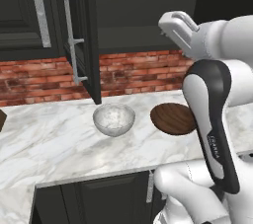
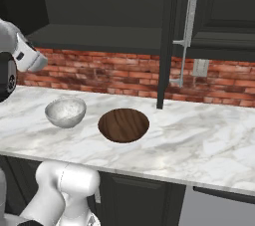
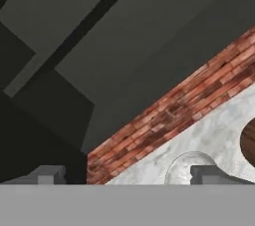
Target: Open the cabinet. Pick the bowls from the counter and place them in the cabinet. Then close the cabinet.
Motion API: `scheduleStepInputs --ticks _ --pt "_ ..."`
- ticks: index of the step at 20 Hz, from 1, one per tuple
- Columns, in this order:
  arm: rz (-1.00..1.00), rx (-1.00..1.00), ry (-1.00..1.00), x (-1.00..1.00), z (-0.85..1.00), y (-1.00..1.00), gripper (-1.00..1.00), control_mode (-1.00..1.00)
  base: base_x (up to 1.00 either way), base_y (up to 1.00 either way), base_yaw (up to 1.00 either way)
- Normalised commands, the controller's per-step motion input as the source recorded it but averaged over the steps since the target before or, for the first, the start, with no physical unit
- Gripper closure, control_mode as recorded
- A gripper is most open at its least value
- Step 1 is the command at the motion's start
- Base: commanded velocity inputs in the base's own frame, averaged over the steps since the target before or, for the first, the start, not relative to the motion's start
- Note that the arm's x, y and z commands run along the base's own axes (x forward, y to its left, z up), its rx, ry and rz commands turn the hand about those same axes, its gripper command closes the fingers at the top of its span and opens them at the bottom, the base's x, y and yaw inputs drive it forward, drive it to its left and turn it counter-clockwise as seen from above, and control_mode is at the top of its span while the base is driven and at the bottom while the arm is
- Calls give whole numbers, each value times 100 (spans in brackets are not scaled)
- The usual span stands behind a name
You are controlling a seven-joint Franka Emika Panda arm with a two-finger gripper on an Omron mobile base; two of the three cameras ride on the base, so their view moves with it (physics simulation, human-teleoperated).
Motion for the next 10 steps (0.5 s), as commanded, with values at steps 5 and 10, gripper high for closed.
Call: scheduleStepInputs --ticks 5,10 --pt "27 27 27 43 -12 35 -100 -100 0 0 0" --pt "28 13 22 18 -16 76 -100 -100 0 0 0"
